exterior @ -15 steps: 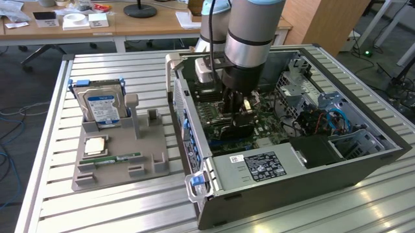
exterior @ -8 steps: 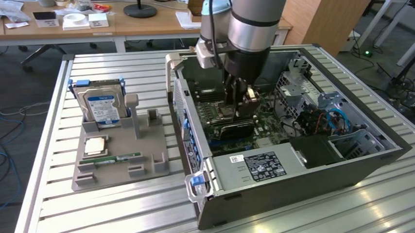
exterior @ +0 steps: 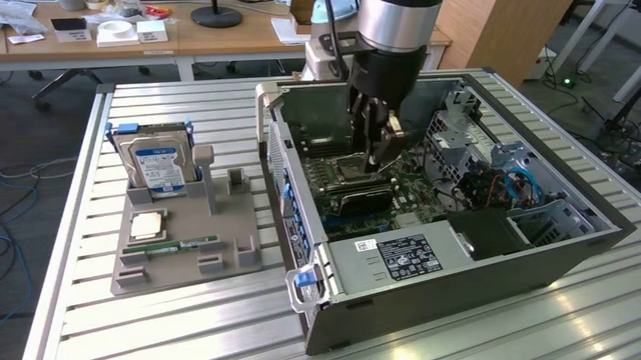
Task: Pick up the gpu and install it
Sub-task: 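Insert the gpu into the slot, then press down on the gpu until it lock into place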
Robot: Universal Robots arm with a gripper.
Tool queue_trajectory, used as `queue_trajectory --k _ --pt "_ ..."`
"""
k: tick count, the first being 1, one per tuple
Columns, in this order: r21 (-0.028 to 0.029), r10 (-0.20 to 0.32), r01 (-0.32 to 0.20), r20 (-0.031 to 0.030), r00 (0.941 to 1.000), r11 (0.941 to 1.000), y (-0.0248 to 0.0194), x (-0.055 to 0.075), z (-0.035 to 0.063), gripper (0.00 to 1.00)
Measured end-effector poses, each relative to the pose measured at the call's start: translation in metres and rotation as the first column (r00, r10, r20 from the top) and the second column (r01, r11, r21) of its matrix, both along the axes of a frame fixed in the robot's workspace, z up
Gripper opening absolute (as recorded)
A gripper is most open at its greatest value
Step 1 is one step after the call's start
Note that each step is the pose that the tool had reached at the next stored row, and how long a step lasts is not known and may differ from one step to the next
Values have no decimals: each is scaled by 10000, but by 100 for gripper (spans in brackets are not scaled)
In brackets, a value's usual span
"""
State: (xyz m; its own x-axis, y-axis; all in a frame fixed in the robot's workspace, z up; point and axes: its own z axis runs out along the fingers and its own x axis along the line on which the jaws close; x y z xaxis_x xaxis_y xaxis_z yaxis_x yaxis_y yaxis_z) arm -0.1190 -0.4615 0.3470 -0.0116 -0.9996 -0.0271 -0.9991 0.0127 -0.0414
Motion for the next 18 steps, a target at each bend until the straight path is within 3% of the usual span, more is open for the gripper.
queue_trajectory --k 3,18 --pt "-31 0 0 0 10000 10000 0 0 71 56" --pt "-33 0 0 0 10000 10000 0 0 75 56"
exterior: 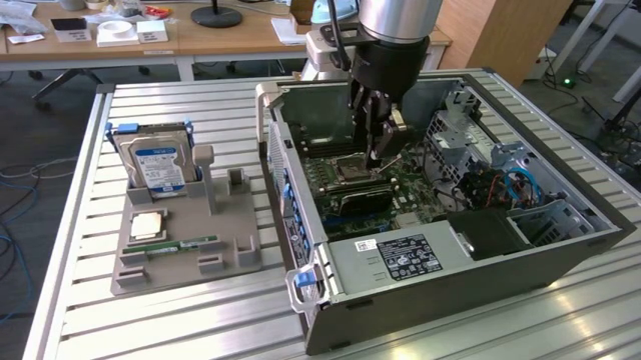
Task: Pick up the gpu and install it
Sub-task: 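Press down on the gpu until it lock into place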
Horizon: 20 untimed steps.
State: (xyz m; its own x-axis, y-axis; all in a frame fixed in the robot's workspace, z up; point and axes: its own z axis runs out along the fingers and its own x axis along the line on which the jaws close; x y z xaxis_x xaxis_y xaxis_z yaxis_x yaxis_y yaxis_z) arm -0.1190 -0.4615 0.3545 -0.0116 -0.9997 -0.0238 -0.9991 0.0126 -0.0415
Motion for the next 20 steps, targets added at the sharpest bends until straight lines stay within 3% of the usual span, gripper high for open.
queue_trajectory --k 4,6,10,13,20 --pt "0 0 0 1 10000 10000 0 0 0 55" --pt "0 0 0 0 10000 10000 0 0 0 42" --pt "0 0 0 0 10000 10000 0 0 0 31" --pt "0 0 0 0 10000 10000 0 0 0 13" --pt "0 0 0 0 10000 10000 0 0 0 11"
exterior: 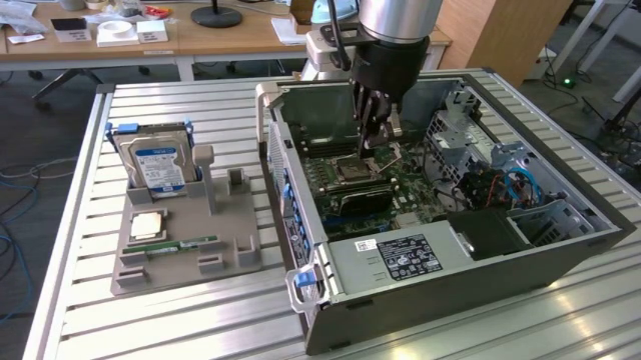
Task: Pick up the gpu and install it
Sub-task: 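Press down on the gpu until it lock into place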
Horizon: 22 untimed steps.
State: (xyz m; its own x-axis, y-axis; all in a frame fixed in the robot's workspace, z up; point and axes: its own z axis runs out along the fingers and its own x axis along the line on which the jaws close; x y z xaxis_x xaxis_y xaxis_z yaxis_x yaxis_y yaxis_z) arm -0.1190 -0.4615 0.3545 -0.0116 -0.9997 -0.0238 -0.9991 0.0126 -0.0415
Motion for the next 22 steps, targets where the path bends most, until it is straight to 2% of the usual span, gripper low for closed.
queue_trajectory --k 3,8,15,22 --pt "0 1 -1 -7 10000 10000 0 9 0 11" --pt "1 1 -1 -70 10000 10000 0 94 -12 11" --pt "10 -88 88 -73 9999 10000 2 99 -116 11" --pt "110 -122 123 -74 9999 9999 3 99 -243 11"
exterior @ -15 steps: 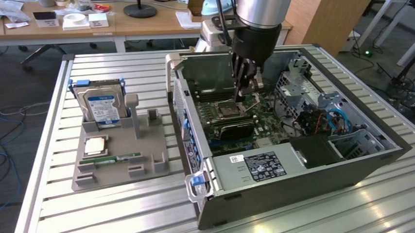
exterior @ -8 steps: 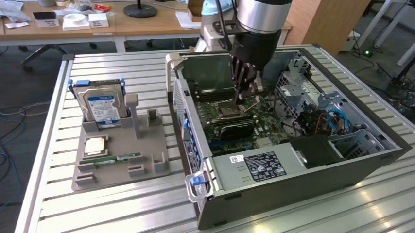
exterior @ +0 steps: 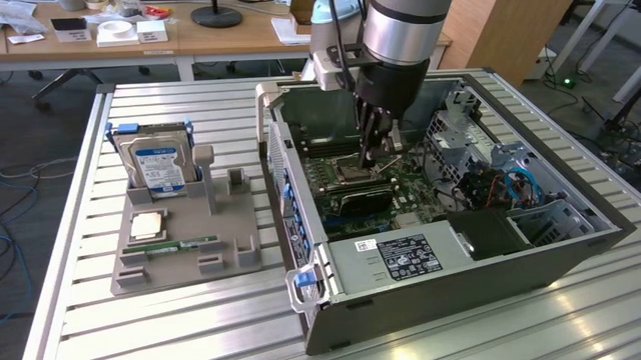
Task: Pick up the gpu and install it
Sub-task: 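Press down on the gpu until it lock into place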
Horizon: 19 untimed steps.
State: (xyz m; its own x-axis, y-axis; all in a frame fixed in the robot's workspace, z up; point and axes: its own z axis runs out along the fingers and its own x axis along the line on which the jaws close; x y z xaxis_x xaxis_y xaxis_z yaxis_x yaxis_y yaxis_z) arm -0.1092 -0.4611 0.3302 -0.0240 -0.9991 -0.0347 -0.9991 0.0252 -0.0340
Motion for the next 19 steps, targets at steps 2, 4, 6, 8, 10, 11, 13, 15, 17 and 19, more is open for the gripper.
queue_trajectory --k 2,4,6,8,10,11,13,15,17,19 --pt "36 -6 6 0 10000 10000 0 0 -26 11" --pt "75 -13 13 -1 10000 10000 0 0 -47 11" --pt "113 -22 22 -2 10000 9999 -1 0 -64 11" --pt "139 -31 31 -1 10000 9999 0 0 -87 11" --pt "144 -34 34 -1 10000 9999 0 0 -112 11" --pt "144 -35 35 -1 10000 9999 0 0 -125 11" --pt "145 -39 39 -1 10000 9999 0 0 -143 11" --pt "142 -40 40 -2 10000 9999 0 0 -148 11" --pt "141 -40 40 -2 10000 9999 0 0 -150 11" --pt "96 -41 41 -23 10000 9999 9 0 -155 11"
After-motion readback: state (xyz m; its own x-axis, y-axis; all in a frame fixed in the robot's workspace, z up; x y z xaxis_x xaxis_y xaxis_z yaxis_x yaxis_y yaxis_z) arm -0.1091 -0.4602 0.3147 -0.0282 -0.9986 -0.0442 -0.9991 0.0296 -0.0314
